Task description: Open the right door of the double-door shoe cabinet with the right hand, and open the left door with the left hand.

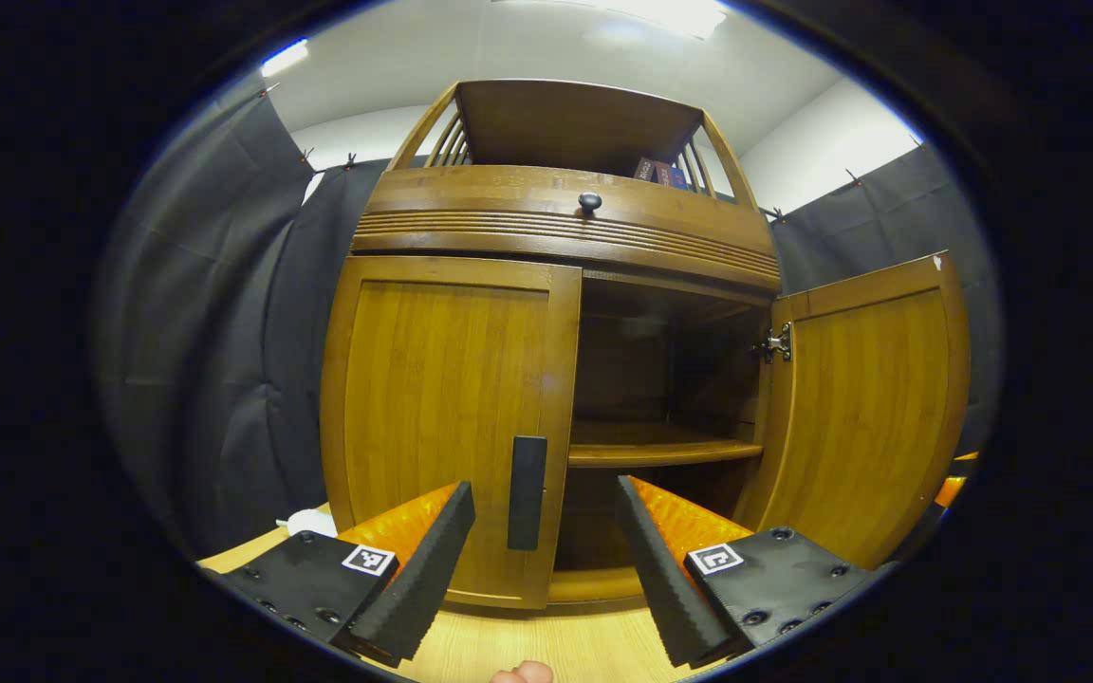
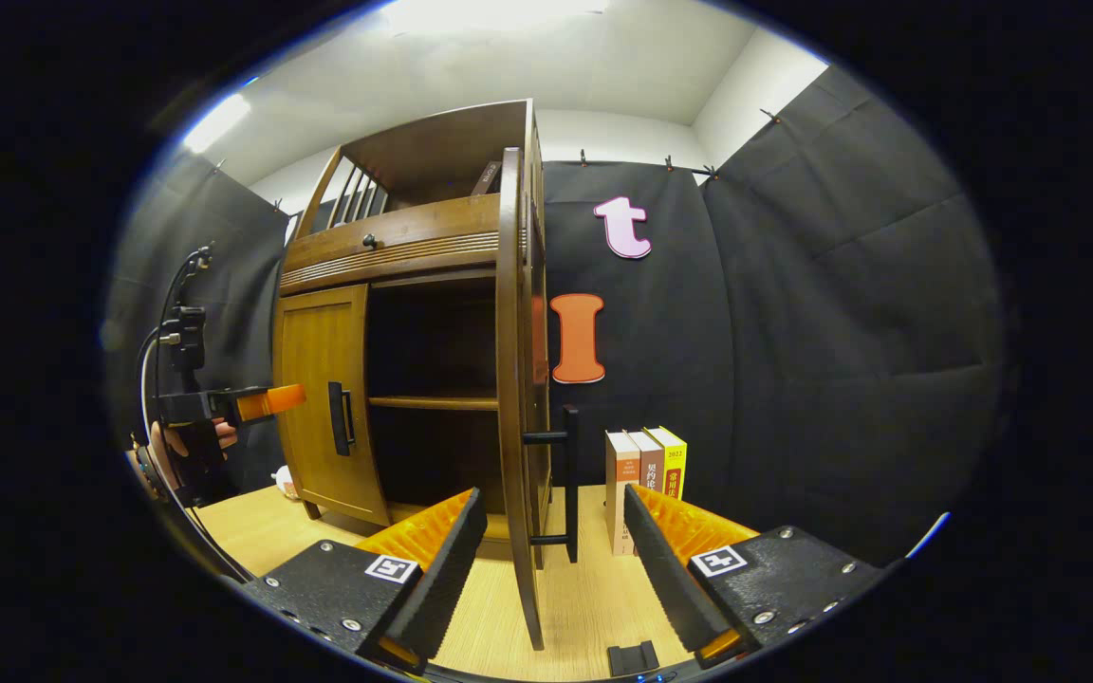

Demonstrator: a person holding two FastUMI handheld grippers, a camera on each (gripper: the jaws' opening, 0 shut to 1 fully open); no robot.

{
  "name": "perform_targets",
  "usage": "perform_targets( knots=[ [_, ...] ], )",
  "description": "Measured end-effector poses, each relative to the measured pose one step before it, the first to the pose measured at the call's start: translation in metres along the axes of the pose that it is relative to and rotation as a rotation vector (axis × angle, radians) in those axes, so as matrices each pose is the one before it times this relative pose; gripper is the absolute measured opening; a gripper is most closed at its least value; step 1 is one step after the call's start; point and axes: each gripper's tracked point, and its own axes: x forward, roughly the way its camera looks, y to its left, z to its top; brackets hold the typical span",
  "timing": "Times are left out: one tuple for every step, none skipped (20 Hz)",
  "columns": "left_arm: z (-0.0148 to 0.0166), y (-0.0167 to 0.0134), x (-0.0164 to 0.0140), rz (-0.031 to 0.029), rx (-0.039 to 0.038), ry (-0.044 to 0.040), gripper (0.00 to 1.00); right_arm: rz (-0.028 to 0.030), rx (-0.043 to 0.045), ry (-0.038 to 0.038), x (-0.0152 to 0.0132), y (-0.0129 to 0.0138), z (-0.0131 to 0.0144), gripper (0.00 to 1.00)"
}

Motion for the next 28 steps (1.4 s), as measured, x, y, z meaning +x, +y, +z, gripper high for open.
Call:
perform_targets(
  knots=[
    [0.00095,0.00396,0.00742,0.01334,0.01037,-0.00966,0.93,0.00729,-0.00163,-0.00196,0.00142,0.00533,0.0023,0.98],
    [0.00087,0.00406,0.00639,0.01292,0.00282,-0.01379,0.93,0.00631,0.00345,-0.00562,0.00171,0.00393,0.0028,0.98],
    [0.00005,0.00067,0.00879,0.00064,-0.00256,-0.00651,0.93,0.00659,0.00923,-0.00857,0.00064,0.00354,0.00387,0.95],
    [-0.00251,-0.0002,0.0057,-0.00214,0.00042,-0.00044,0.93,0.00709,0.01381,-0.00521,0.00174,0.00352,0.00228,0.92],
    [-0.00377,0.0009,0.00874,0.00044,0.00732,0.00319,0.93,0.00351,0.01065,-0.00369,0.00073,0.00333,0.00084,0.92],
    [-0.0059,0.00089,0.01145,-0.00389,0.00816,0.0085,0.93,-0.00154,0.00274,-0.00484,0.00036,0.00099,0.00192,0.92],
    [-0.00658,-0.00049,0.01168,-0.00698,0.00729,0.01218,0.93,-0.00445,-0.00034,-0.00451,0.00034,-0.00052,0.00244,0.92],
    [-0.00691,-0.00003,0.00887,-0.00321,0.00129,0.01595,0.94,-0.00481,-0.00109,-0.00294,0.00029,-0.00065,0.00131,0.92],
    [-0.00904,-0.00106,0.00939,-0.007,-0.00496,0.02089,0.93,-0.00697,-0.0019,-0.00083,-0.00115,-0.00062,0.00019,0.92],
    [-0.00914,0.00066,0.00977,-0.00182,-0.01856,0.01949,0.93,-0.01018,-0.00022,-0.00006,-0.00012,-0.00185,-0.0004,0.92],
    [-0.00585,0.0028,0.00804,0.00691,-0.01848,0.01339,0.93,-0.01011,0.00139,0.00616,-0.00083,-0.00147,-0.00116,0.92],
    [-0.00308,0.0036,0.00826,0.00818,-0.00923,0.00373,0.93,-0.00847,-0.00273,0.00643,-0.00116,-0.00083,-0.00158,0.92],
    [-0.00448,0.00481,0.00531,0.00744,0.00068,0.00769,0.93,-0.01365,-0.01093,0.00144,0.0,-0.00234,0.00013,0.92],
    [-0.00332,0.00298,0.00431,0.00428,0.00398,0.00484,0.93,-0.01432,-0.01183,-0.00167,-0.00053,-0.00269,0.00057,0.92],
    [-0.00176,0.00287,0.0049,0.00596,0.00117,0.00155,0.92,-0.00738,-0.00447,0.00005,-0.0004,-0.00026,0.00021,0.92],
    [-0.00148,0.00096,0.0046,-0.00104,-0.00442,0.00181,0.92,-0.00191,0.00185,0.00082,-0.00072,0.00123,-0.00002,0.92],
    [-0.00171,0.00016,0.00464,-0.00272,-0.00509,0.00322,0.92,-0.00434,0.00168,0.00153,0.00031,-0.00052,0.00047,0.92],
    [-0.00284,0.00098,0.00244,-0.00212,-0.00256,0.00496,0.88,-0.00473,-0.00096,0.00197,0.00022,-0.00118,-0.00052,0.92],
    [-0.00166,0.0004,0.0017,-0.0024,0.00057,0.00537,0.84,-0.00625,-0.00441,-0.00026,-0.00028,-0.00151,0.0005,0.92],
    [-0.00012,-0.00046,0.00247,-0.00491,-0.00228,-0.00083,0.84,-0.00714,-0.00609,-0.00315,0.0004,-0.00099,0.00022,0.92],
    [-0.00064,-0.00192,0.00082,-0.00998,-0.00073,-0.00002,0.84,-0.00545,-0.00346,-0.0008,0.00053,-0.0013,-0.00016,0.92],
    [0.00101,-0.00185,0.00084,-0.00682,0.00282,-0.00274,0.84,-0.00258,0.00017,0.00143,0.00094,-0.00057,-0.00068,0.92],
    [0.00157,-0.00157,-0.00006,-0.00634,0.00257,-0.00548,0.91,-0.00077,0.00189,-0.00022,-0.00014,0.00138,0.00053,0.92],
    [-0.00047,-0.00149,-0.00063,-0.00575,-0.00153,-0.00389,0.88,-0.00104,0.00081,-0.00009,0.00066,0.00006,0.00113,0.92],
    [0.00026,-0.00348,0.00115,-0.01137,-0.0087,-0.00053,0.75,-0.00303,0.00046,0.00266,-0.00031,-0.00092,0.00047,0.92],
    [-0.00035,-0.00512,-0.00042,-0.0086,-0.01189,-0.00157,0.67,-0.00189,0.00007,0.00268,0.00041,-0.00118,-0.00035,0.92],
    [-0.0007,-0.00344,0.00108,0.00366,-0.00344,0.00005,0.59,-0.00084,-0.00133,0.00231,-0.00088,-0.00031,0.00005,0.92],
    [0.00006,-0.00031,-0.00179,0.0157,0.02428,0.00127,0.51,-0.00207,-0.00356,0.00225,-0.00096,-0.00087,0.00015,0.92]
  ],
)
